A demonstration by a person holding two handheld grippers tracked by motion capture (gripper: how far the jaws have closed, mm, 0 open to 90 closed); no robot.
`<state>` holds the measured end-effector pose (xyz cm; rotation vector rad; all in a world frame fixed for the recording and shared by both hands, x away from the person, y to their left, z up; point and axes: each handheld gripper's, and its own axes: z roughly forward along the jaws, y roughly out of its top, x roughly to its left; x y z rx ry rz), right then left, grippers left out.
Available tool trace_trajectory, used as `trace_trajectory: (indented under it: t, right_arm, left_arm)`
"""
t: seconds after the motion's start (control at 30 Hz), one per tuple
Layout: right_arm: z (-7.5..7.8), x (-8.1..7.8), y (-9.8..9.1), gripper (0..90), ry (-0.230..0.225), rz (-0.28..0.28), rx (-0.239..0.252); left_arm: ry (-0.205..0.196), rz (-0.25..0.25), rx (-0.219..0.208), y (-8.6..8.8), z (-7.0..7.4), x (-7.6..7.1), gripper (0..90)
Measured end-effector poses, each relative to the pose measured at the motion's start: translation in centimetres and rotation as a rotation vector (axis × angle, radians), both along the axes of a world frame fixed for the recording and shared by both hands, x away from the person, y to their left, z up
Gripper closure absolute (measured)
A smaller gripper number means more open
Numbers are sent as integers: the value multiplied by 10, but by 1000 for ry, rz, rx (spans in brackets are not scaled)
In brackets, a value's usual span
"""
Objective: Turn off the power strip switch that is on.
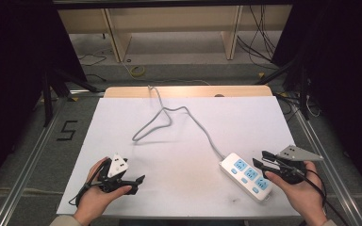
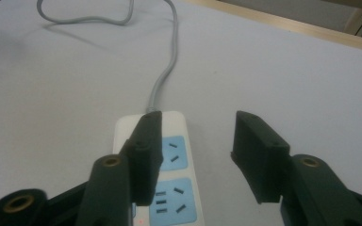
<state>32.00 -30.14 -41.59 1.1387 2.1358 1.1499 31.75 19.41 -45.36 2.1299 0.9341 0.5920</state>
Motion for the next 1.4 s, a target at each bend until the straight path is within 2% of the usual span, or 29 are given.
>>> trace_trajectory:
  t: [0.2, 0.33, 0.8, 1.27, 1.4]
  right_arm:
    - [6, 2, 5, 667, 4, 10, -22]
    - [9, 4, 8, 718, 36, 22, -40]
    - [16, 9, 15, 899, 104, 26, -104]
    - [26, 19, 22, 900, 146, 45, -133]
    - [27, 21, 24, 900, 170, 50, -135]
  left_arm:
    - [5, -2, 0, -1, -1, 0, 159]
    - [4, -1, -1, 0, -1, 0, 159]
    - [11, -7, 3, -2, -2, 1, 161]
    - [15, -8, 14, -3, -3, 3, 161]
    - [12, -6, 11, -2, -3, 3, 161]
